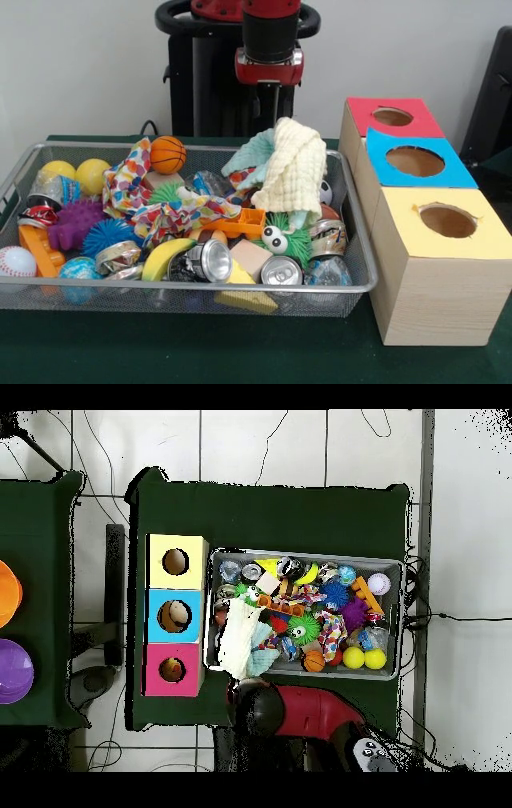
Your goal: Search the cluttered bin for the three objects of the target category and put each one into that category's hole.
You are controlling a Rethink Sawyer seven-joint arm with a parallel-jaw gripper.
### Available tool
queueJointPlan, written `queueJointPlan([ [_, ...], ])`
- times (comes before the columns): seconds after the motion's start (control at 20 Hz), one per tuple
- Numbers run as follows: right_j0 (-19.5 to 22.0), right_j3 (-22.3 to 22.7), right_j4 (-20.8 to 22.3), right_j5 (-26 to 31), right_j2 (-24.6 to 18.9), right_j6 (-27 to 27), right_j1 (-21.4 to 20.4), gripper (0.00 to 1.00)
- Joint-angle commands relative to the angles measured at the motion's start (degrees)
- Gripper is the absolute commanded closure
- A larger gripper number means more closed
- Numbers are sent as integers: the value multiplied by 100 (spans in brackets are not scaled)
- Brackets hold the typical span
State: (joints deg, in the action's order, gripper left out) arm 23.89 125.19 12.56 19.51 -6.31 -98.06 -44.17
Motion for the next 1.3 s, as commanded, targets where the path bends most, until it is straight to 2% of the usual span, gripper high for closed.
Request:
queueJointPlan([
  [0.05, 444, -702, 399, 563, -713, 573, 106, 0],
  [0.55, 1035, -883, 882, 1149, -898, 938, -44, 0],
  [0.95, 1337, -1156, 1439, 1080, -1116, 961, 316, 0],
  [1.3, 1556, -1455, 1646, 1232, -1406, 1053, 463, 0],
])
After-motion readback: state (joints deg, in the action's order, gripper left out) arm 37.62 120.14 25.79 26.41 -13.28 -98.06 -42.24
